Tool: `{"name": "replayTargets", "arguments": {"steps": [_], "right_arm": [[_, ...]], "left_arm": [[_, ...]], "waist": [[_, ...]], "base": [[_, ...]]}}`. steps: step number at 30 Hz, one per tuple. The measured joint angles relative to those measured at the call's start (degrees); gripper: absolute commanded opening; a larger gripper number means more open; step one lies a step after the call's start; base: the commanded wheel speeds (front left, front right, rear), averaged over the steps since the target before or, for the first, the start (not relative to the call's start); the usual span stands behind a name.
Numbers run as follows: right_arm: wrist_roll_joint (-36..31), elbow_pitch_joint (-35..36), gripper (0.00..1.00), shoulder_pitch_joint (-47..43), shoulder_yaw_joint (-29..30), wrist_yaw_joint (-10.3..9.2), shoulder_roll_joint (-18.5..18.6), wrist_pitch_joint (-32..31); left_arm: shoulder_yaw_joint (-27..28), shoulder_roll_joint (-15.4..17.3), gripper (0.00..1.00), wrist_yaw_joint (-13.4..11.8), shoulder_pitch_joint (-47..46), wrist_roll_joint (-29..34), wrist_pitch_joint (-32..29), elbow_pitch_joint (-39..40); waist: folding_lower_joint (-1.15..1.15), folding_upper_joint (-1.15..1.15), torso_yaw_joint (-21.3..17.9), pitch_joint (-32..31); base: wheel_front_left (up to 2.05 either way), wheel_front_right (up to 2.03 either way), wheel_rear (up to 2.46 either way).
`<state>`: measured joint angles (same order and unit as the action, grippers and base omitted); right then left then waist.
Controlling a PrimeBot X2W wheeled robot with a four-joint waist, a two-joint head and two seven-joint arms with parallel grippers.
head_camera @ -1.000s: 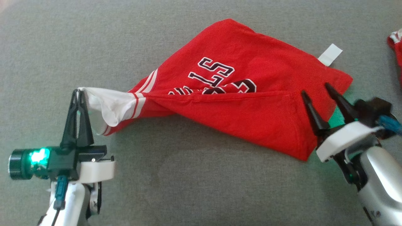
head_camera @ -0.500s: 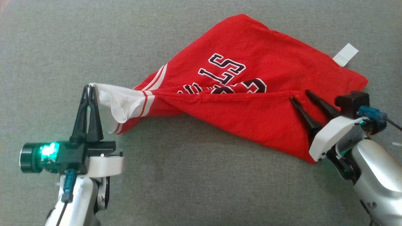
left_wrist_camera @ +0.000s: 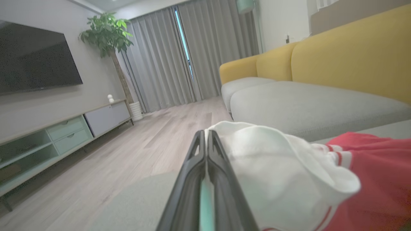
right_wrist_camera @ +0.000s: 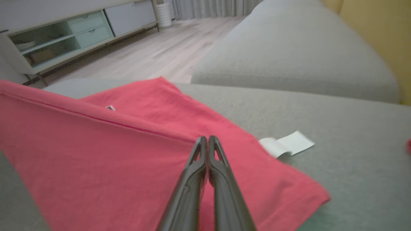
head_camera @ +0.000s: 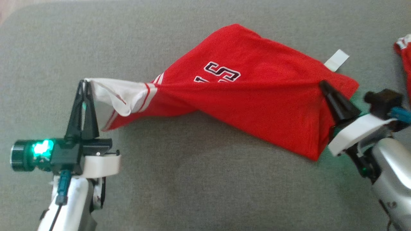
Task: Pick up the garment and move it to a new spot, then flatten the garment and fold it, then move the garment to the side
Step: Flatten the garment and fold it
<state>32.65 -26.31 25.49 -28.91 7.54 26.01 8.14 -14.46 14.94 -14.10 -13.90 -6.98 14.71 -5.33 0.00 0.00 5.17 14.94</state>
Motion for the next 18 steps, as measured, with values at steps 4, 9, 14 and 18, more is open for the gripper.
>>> {"name": "replayTargets", "arguments": {"steps": [4, 9, 14, 18], "right_arm": [[0.03, 2.34, 0.00, -0.42, 3.38, 0.00, 1.33, 2.65], [-2.31, 8.92, 0.00, -1.68, 11.34, 0.00, 3.60, 4.93], [-7.20, 18.49, 0.00, -3.54, 20.36, 0.00, 4.32, 5.48], [-9.27, 24.93, 0.00, -3.46, 24.50, 0.00, 4.38, 3.45]], "left_arm": [[1.09, 0.44, 0.00, 1.12, 0.03, -0.69, 0.01, 2.71], [1.11, 2.07, 0.00, 3.66, -0.26, -0.76, -0.01, 8.42], [0.41, 6.05, 0.00, 7.10, -6.68, 0.09, -3.26, 15.03], [-0.36, 7.62, 0.00, 9.66, -13.55, 0.26, -6.35, 18.57]], "waist": [[0.00, 0.00, -0.69, -2.49], [0.00, 0.00, -1.39, -6.25], [-0.01, 0.00, -2.20, -10.12], [-0.01, 0.00, -2.91, -12.00]], "base": [[0.00, 0.00, 0.00], [0.00, 0.00, 0.00], [0.00, 0.00, 0.00], [0.00, 0.00, 0.00]]}}
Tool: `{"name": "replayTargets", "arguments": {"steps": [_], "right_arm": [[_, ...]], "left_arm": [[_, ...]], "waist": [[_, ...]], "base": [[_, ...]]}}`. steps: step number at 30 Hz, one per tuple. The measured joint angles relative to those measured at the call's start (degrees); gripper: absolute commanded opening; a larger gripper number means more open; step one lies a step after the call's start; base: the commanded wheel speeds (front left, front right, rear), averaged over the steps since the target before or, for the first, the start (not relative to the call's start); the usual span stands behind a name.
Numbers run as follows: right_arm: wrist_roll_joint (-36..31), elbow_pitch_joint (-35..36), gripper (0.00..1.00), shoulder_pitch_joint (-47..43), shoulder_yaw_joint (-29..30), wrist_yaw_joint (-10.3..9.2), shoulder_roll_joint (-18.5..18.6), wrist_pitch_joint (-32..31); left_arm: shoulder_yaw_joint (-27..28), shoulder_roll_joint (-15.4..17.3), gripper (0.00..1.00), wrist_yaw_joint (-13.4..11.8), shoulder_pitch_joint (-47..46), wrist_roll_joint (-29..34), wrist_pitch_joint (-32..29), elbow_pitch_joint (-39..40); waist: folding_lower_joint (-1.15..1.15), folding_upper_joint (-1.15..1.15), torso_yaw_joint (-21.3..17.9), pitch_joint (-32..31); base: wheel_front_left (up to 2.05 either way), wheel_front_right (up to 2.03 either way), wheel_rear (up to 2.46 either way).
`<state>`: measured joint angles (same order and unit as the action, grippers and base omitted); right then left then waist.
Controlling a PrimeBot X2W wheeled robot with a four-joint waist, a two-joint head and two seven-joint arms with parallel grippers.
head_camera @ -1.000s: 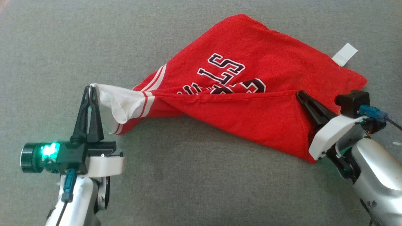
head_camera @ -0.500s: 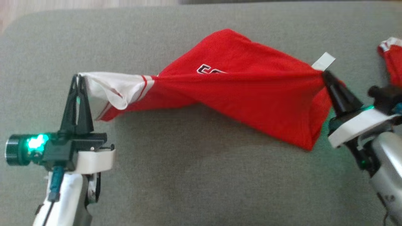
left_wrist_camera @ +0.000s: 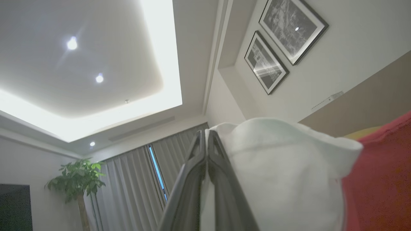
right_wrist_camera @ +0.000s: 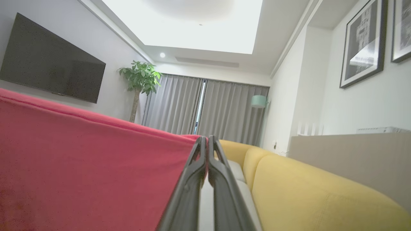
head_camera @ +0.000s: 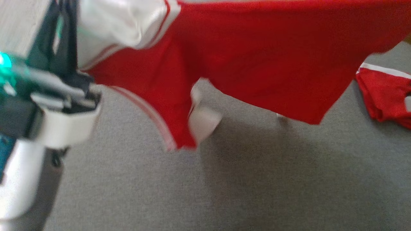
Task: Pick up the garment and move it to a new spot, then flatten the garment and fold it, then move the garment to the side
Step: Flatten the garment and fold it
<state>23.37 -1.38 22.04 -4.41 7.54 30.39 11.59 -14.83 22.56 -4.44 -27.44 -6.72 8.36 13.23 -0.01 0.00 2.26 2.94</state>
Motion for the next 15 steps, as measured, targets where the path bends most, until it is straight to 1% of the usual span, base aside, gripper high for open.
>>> {"name": "replayTargets", "arguments": {"steps": [4, 7, 11, 15], "right_arm": [[-0.85, 6.44, 0.00, 2.06, 2.15, 0.00, 0.40, -4.92], [-1.65, 8.80, 0.00, 7.53, 2.08, 0.00, 2.00, -8.05], [-1.70, 7.42, 0.00, 17.53, -1.30, 0.00, 3.15, -10.42], [-1.69, 1.34, 0.00, 25.88, -5.75, 0.00, 4.36, -10.98]], "left_arm": [[-0.69, 0.91, 0.00, 3.43, -9.89, 0.14, -3.99, 2.18], [-1.20, 1.31, 0.00, 5.52, -18.54, 0.14, -5.89, 1.94], [-1.29, 1.32, 0.00, 7.49, -27.13, -0.90, -7.84, -3.89], [-2.27, 1.20, 0.00, 9.11, -33.81, -1.02, -8.28, -14.00]], "waist": [[-0.01, 0.00, -1.09, -0.98], [0.01, 0.00, -1.46, 0.02], [0.01, 0.00, -2.08, 1.89], [0.02, 0.00, -2.17, 4.85]], "base": [[0.00, 0.00, 0.00], [0.00, 0.00, 0.00], [0.00, 0.00, 0.00], [0.00, 0.00, 0.00]]}}
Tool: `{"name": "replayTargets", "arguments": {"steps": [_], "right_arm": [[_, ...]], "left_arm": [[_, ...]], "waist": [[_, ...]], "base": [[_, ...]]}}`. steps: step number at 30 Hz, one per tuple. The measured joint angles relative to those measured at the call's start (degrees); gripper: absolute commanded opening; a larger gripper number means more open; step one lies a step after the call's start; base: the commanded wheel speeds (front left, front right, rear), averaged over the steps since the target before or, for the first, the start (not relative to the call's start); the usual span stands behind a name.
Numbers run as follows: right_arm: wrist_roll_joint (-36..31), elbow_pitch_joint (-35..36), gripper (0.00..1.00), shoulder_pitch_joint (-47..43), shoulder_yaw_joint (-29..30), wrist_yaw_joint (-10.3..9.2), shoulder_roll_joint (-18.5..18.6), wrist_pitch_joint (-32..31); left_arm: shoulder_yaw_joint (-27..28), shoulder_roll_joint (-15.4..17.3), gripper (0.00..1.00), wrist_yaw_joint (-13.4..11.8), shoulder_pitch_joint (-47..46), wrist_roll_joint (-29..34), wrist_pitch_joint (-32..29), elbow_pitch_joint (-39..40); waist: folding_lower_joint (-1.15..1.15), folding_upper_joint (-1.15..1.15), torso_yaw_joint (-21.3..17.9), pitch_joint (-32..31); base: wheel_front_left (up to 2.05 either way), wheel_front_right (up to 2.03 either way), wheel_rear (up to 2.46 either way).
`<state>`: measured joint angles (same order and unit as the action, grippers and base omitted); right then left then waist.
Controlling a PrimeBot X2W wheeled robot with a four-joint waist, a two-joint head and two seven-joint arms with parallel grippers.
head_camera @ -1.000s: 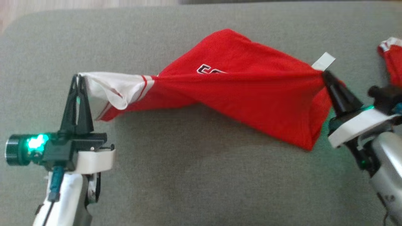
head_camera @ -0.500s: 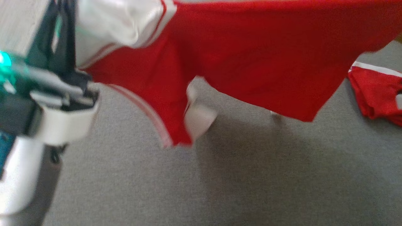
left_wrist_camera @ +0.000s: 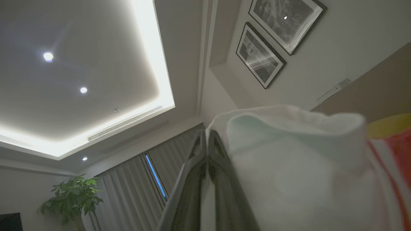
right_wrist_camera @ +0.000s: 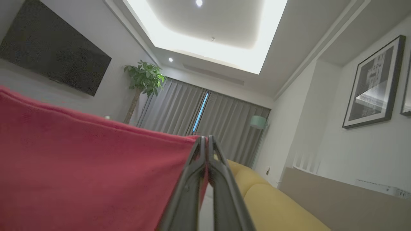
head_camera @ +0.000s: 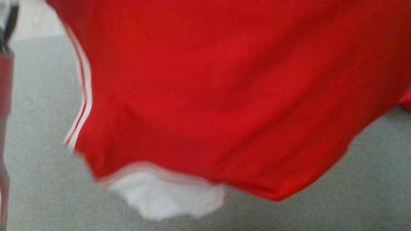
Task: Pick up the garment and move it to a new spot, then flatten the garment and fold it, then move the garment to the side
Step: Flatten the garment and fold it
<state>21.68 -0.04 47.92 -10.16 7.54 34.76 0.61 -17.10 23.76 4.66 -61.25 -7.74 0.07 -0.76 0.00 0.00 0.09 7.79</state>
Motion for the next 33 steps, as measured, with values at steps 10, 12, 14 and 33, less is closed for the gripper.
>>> {"name": "replayTargets", "arguments": {"steps": [10, 12, 14, 33], "right_arm": [[-1.01, -19.72, 0.00, 22.60, -9.72, 0.00, -3.50, 7.60], [-2.16, -23.24, 0.00, 26.73, -10.29, 0.00, -4.79, 10.25], [-3.49, -27.86, 0.00, 31.97, -10.23, 0.00, -5.50, 12.83], [-1.68, -30.81, 0.00, 13.16, -11.44, 0.00, -2.82, 14.10]], "left_arm": [[-2.19, -2.23, 0.00, -1.08, -20.16, 4.11, 9.37, -25.97], [-1.74, -2.89, 0.00, -2.50, -23.96, 5.06, 11.84, -29.36], [-1.54, -3.75, 0.00, -3.72, -29.52, 5.89, 14.17, -32.15], [-4.76, -4.23, 0.00, -1.13, 1.33, 2.30, 14.88, -14.58]], "waist": [[0.02, 0.00, 0.32, 12.15], [0.03, 0.00, 0.23, 14.77], [0.03, 0.00, 0.14, 18.26], [-0.02, 0.00, 4.21, 23.10]], "base": [[0.00, 0.00, 0.00], [0.00, 0.00, 0.00], [0.00, 0.00, 0.00], [0.00, 0.00, 0.00]]}}
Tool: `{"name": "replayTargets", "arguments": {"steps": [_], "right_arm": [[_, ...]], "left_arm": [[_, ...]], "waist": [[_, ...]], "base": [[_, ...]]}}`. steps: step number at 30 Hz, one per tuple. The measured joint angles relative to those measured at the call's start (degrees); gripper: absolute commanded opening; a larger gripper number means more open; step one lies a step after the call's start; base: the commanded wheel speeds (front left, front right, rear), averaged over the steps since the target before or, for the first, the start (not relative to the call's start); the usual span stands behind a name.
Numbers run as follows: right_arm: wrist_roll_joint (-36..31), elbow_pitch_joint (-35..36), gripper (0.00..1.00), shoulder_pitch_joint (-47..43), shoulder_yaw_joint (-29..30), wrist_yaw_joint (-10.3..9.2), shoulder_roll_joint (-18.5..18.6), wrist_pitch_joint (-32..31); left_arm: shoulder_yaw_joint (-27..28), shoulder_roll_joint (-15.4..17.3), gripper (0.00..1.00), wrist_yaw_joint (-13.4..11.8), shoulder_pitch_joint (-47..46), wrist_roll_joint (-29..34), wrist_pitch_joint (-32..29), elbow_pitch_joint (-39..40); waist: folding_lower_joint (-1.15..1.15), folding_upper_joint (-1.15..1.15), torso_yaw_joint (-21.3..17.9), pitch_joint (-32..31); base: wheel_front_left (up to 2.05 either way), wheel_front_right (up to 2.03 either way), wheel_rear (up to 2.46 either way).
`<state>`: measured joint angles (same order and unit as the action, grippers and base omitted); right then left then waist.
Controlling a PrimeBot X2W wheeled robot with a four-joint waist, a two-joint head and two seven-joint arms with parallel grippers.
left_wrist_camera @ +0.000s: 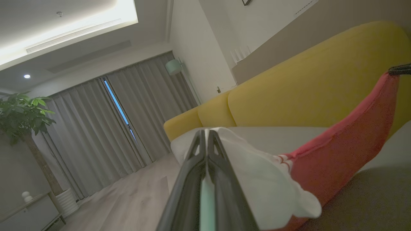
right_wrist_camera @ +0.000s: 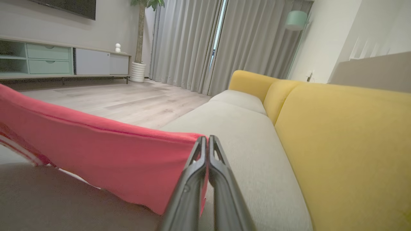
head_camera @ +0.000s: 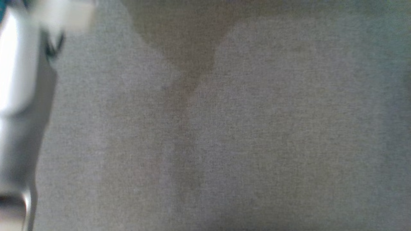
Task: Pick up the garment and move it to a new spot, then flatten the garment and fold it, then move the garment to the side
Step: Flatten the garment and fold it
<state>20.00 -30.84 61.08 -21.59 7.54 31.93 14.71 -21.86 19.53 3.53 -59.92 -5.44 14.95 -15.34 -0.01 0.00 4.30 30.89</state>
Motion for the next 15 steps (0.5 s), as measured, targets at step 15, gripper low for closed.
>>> {"name": "replayTargets", "arguments": {"steps": [15], "right_arm": [[6.95, 12.82, 0.00, -34.04, 0.51, 0.00, 3.71, -0.01]], "left_arm": [[-4.33, 8.60, 0.00, 1.75, 44.21, -7.11, -3.01, 15.71]], "waist": [[-0.01, 0.00, -1.32, -12.20]], "base": [[0.00, 0.00, 0.00]]}}
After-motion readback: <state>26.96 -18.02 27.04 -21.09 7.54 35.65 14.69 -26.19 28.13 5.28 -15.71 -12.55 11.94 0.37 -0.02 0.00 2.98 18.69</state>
